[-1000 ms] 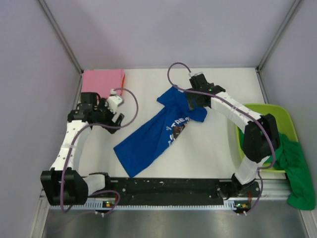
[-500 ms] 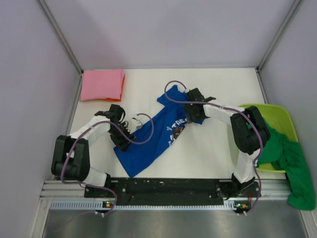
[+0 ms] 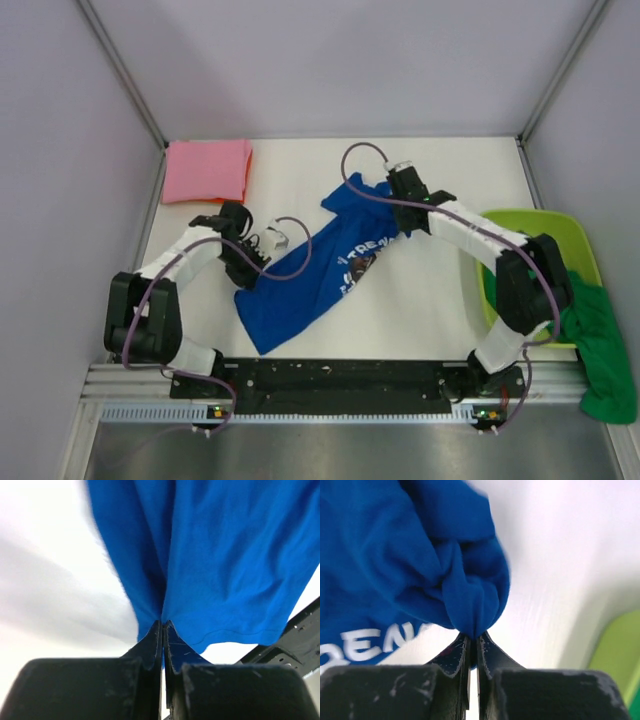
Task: Fold and stack the t-shirts
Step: Flatten out the tshirt
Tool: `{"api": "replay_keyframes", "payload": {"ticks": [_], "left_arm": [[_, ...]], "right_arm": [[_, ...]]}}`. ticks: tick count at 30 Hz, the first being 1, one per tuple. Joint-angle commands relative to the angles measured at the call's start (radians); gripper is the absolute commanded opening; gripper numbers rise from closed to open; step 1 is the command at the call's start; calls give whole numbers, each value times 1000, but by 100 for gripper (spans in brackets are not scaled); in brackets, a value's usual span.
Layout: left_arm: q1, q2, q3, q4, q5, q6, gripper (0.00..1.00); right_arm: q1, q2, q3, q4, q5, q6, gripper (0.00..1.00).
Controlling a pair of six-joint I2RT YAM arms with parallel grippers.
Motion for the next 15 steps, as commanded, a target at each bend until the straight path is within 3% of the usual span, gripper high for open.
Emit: {"api": "replay_keyframes", "payload": {"ticks": [1,9,15], "left_arm": [[15,-157,182,-20,-49,-59,0],[15,-328,490,-95,-174,-85,0],[15,-426,726,-195,-259,-97,0]], "right_arm": [[-5,-311,26,-7,69,-25,0],[0,-676,200,-113,-10,-93,0],[0,-807,391,-232,-213,-84,0]]}}
